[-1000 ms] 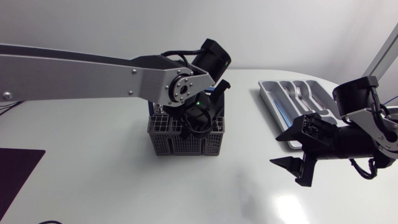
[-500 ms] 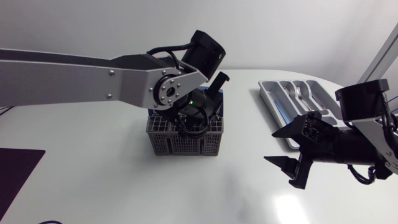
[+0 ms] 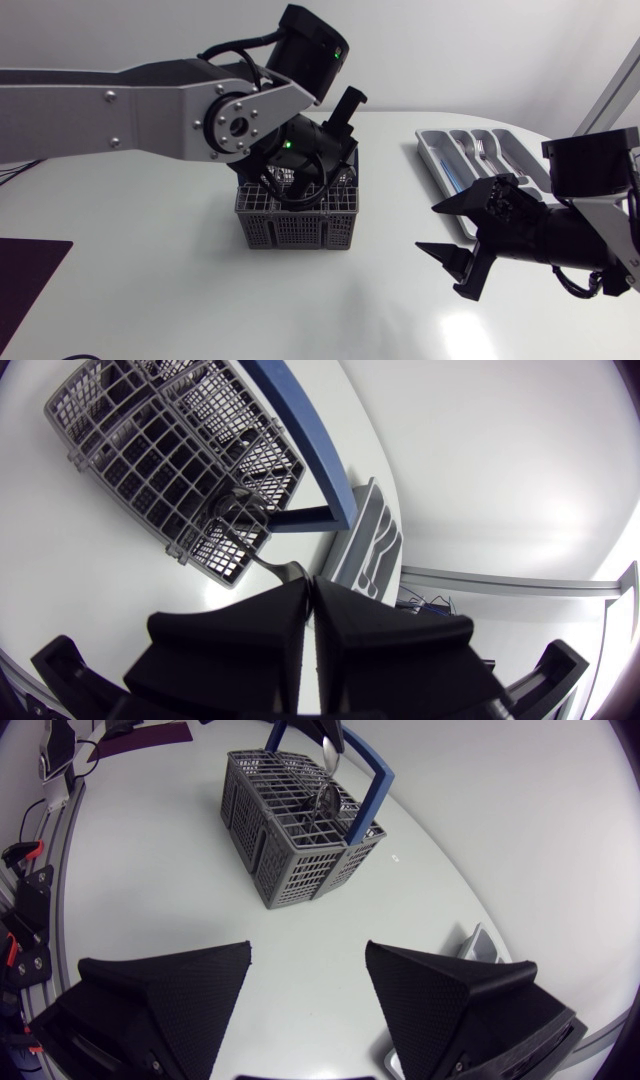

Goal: Unload the cutlery basket into the drawer organizer.

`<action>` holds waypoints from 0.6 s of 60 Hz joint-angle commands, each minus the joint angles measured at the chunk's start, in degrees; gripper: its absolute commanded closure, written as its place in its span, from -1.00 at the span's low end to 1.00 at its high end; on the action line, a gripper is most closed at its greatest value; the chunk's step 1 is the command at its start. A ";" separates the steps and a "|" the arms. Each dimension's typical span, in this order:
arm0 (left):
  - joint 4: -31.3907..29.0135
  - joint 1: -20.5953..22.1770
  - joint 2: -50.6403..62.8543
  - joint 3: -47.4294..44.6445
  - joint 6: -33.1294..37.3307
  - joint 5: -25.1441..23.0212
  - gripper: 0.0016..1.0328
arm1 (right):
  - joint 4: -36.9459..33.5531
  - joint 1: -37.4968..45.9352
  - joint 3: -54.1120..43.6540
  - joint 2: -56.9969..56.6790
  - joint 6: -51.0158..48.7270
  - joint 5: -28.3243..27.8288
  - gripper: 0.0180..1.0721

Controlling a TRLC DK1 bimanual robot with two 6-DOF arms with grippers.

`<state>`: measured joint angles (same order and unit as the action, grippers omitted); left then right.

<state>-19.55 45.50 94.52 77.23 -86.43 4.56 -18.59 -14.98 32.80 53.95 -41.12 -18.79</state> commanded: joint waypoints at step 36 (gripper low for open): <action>-1.63 -2.34 -8.39 -0.68 -4.18 -8.69 0.92 | -0.83 -6.55 11.76 4.84 14.67 -1.25 -0.73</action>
<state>-20.49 43.72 87.35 76.51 -87.72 -2.83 -19.09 -19.97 42.24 56.86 -28.64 -19.70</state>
